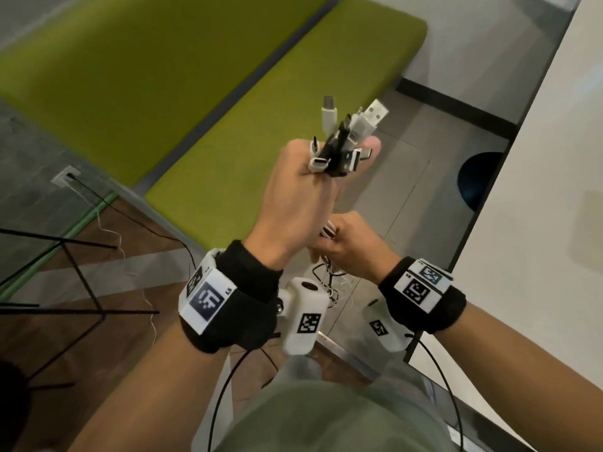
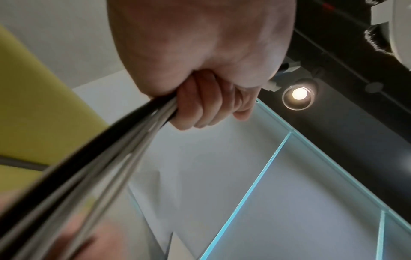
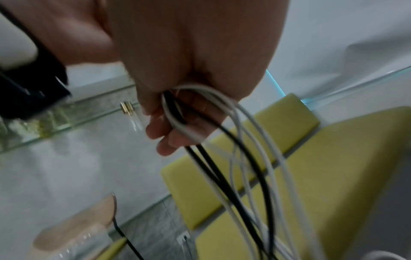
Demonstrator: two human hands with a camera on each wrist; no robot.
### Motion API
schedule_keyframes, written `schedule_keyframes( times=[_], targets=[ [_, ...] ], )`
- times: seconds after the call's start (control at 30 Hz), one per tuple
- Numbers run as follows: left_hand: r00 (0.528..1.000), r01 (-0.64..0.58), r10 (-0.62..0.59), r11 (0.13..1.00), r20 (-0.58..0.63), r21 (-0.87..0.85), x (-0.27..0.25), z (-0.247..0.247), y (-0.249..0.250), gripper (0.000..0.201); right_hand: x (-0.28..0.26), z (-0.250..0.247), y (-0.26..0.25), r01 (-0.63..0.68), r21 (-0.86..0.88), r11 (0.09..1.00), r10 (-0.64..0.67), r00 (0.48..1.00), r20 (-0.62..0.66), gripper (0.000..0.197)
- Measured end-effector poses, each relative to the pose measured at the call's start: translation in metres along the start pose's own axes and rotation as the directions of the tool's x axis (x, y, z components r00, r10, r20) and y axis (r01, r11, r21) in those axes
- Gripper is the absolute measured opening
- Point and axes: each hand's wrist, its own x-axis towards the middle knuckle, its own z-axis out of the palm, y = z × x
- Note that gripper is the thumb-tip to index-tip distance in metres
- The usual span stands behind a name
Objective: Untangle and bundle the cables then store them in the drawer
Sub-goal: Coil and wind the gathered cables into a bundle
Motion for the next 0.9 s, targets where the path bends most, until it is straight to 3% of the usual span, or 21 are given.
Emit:
schedule_keyframes(
  times=[0.13, 0.23, 0.33, 0.47, 0.5, 0.57, 0.63, 0.7, 0.8, 0.83, 0.9],
  targets=[
    [0.996, -0.081, 0.080, 0.997, 0.037, 0.006, -0.006, 0.007, 0.016, 0.053, 0.006, 0.004, 0.025, -0.135, -0.183, 0.974, 0.158, 0.981, 0.114, 0.036],
    [0.985, -0.174, 0.173, 0.979, -0.018, -0.106, -0.003, -0.001, 0.032, 0.055, 0.009, 0.011, 0.060, -0.212, -0.289, 0.933, 0.266, 0.951, 0.161, 0.027],
    [0.975, -0.210, 0.218, 0.964, 0.033, -0.162, -0.001, -0.011, 0.041, 0.055, 0.005, 0.013, 0.084, -0.239, -0.374, 0.896, 0.332, 0.920, 0.207, 0.024],
    [0.980, -0.160, 0.166, 0.985, 0.114, -0.059, -0.005, -0.005, 0.039, 0.052, -0.002, -0.001, 0.070, -0.037, -0.260, 0.965, 0.100, 0.968, 0.232, 0.010],
    [0.980, -0.159, 0.166, 0.985, 0.110, -0.066, -0.005, -0.004, 0.039, 0.052, -0.004, -0.007, 0.064, -0.008, -0.216, 0.976, 0.053, 0.978, 0.203, 0.013],
    [0.978, -0.178, 0.189, 0.977, 0.087, -0.121, -0.004, -0.006, 0.043, 0.050, -0.012, -0.020, 0.044, -0.008, -0.098, 0.995, 0.023, 0.989, 0.145, 0.040],
    [0.973, -0.211, 0.223, 0.965, 0.067, -0.157, -0.002, -0.007, 0.047, 0.048, -0.022, -0.035, 0.024, 0.053, -0.043, 0.998, -0.047, 0.991, 0.125, 0.050],
    [0.972, -0.219, 0.229, 0.963, 0.049, -0.159, 0.000, -0.009, 0.049, 0.047, -0.032, -0.051, 0.011, 0.106, -0.138, 0.985, -0.078, 0.977, 0.198, 0.058],
    [0.979, -0.193, 0.203, 0.962, 0.033, -0.191, 0.003, -0.011, 0.047, 0.048, -0.043, -0.084, 0.001, -0.088, -0.393, 0.915, 0.229, 0.916, 0.330, 0.087],
    [0.980, -0.185, 0.196, 0.961, 0.035, -0.205, 0.004, -0.012, 0.046, 0.048, -0.045, -0.094, -0.002, -0.125, -0.519, 0.846, 0.305, 0.911, 0.278, 0.085],
    [0.983, -0.165, 0.178, 0.962, 0.041, -0.219, 0.005, -0.009, 0.043, 0.048, -0.047, -0.110, -0.010, -0.142, -0.642, 0.754, 0.266, 0.959, 0.101, 0.070]
  ],
)
